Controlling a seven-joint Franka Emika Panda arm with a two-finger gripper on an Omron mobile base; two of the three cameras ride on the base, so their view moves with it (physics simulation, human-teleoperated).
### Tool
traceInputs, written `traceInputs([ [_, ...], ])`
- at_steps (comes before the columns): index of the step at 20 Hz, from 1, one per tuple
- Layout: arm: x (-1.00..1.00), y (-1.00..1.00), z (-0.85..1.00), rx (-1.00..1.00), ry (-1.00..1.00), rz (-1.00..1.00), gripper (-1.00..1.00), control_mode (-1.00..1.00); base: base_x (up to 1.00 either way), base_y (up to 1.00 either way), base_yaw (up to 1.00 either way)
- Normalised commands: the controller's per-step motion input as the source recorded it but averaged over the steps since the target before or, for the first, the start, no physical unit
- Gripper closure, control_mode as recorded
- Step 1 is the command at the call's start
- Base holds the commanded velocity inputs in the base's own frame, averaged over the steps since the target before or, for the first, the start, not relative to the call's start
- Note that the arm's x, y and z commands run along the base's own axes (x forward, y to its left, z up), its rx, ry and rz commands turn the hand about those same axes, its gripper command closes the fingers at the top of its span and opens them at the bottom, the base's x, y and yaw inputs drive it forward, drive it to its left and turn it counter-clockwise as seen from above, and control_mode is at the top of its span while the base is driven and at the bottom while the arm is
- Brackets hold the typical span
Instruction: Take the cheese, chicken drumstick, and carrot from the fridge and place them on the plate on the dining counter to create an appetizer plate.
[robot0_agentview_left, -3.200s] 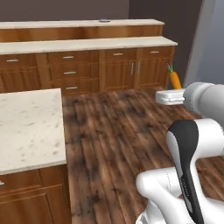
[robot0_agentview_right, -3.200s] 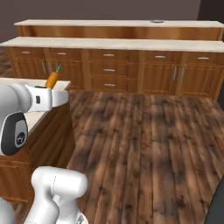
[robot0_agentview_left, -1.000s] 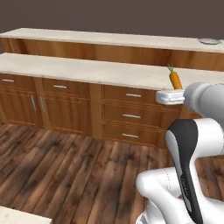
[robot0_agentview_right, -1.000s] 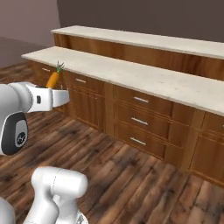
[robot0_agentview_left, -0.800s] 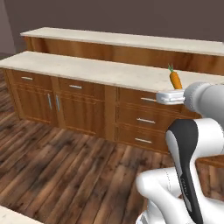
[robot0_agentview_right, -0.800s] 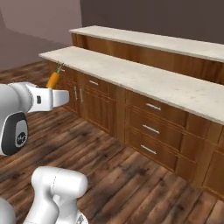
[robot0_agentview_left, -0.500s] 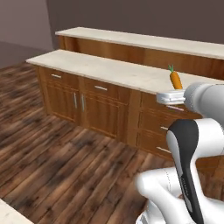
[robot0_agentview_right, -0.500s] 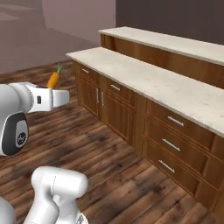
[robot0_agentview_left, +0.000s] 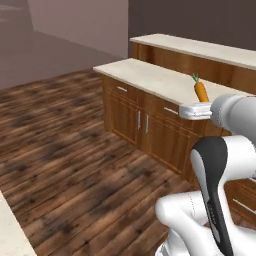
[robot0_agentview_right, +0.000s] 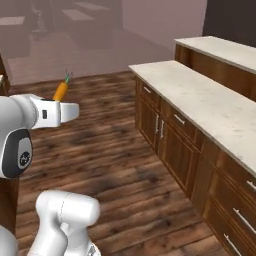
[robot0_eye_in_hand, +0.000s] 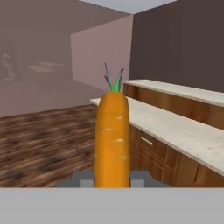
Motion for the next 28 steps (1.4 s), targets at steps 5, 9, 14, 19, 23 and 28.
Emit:
traceInputs([
  [5,0.0,0.0,0.0,0.0,0.0,0.0,1.0,1.0,1.0,0.0,0.48],
  [9,0.0,0.0,0.0,0.0,0.0,0.0,1.0,1.0,1.0,-0.19,0.43],
  [14,0.0,0.0,0.0,0.0,0.0,0.0,1.0,1.0,1.0,-0.23,0.37],
  [19,0.0,0.0,0.0,0.0,0.0,0.0,1.0,1.0,1.0,-0.11,0.24],
  [23,0.0,0.0,0.0,0.0,0.0,0.0,1.0,1.0,1.0,-0.04,0.12],
  [28,0.0,0.0,0.0,0.0,0.0,0.0,1.0,1.0,1.0,-0.05,0.02],
])
